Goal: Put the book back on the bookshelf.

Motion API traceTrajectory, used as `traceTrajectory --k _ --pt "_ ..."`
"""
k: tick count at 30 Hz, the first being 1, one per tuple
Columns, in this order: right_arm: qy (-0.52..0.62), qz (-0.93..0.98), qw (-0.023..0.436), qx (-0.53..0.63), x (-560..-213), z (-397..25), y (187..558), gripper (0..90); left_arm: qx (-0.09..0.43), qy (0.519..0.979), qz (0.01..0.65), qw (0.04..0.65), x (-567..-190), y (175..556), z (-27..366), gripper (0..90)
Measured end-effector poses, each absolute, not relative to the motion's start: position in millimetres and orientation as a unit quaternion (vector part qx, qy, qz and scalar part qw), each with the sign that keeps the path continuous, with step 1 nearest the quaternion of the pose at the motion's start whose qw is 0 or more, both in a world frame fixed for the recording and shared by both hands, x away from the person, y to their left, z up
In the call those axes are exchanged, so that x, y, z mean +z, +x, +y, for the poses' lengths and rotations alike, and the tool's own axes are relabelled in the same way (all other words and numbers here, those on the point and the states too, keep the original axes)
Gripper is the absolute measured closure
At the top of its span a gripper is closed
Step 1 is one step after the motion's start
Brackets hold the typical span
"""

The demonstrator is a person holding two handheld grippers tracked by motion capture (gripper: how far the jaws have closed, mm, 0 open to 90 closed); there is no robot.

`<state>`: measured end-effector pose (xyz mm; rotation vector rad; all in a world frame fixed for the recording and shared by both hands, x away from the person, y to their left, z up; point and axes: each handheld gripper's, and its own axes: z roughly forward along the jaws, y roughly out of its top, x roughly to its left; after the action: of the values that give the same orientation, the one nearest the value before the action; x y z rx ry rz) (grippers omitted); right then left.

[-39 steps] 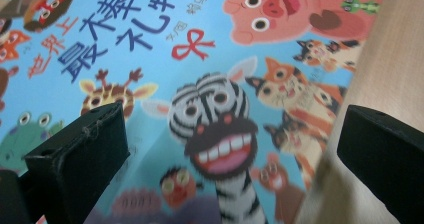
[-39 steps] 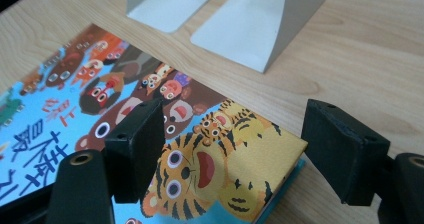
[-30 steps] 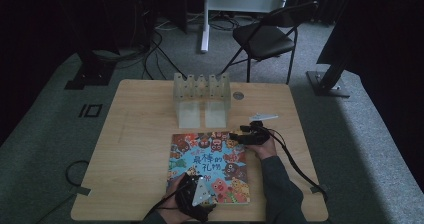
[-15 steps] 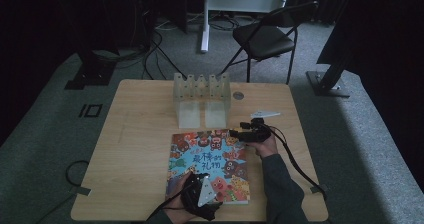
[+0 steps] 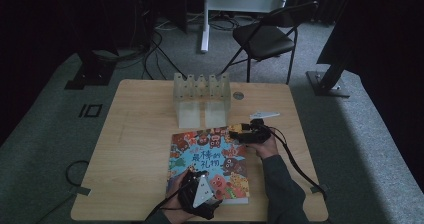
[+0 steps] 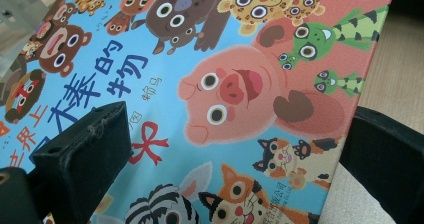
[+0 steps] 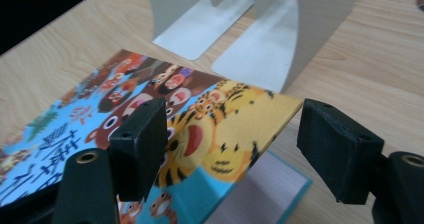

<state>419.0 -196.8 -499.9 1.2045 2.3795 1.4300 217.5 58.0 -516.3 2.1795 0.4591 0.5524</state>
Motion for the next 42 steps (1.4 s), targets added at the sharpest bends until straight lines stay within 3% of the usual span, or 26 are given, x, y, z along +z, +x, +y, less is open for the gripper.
traceTrajectory --k 5,6,24,28,36,42 --pt "0.396 0.78 0.032 0.484 -496 -197 417 35.8 0.224 0.862 0.181 0.416 -513 217 58 2.1" --pt "0.394 0.782 0.026 0.482 -495 -196 416 41.2 0.225 0.863 0.18 0.416 -513 217 58 2.1" --pt "0.386 0.793 0.005 0.472 -484 -183 417 43.2 0.198 0.858 0.187 0.437 -511 222 61 2.0" --pt "0.382 0.791 0.006 0.478 -480 -181 416 45.9 0.193 0.856 0.19 0.441 -511 223 64 2.1" --pt "0.384 0.767 -0.016 0.514 -473 -186 417 60.1 0.188 0.852 0.208 0.443 -514 220 80 5.1" --pt "0.375 0.769 -0.014 0.517 -463 -182 418 62.2 0.173 0.844 0.231 0.452 -516 219 101 5.8"
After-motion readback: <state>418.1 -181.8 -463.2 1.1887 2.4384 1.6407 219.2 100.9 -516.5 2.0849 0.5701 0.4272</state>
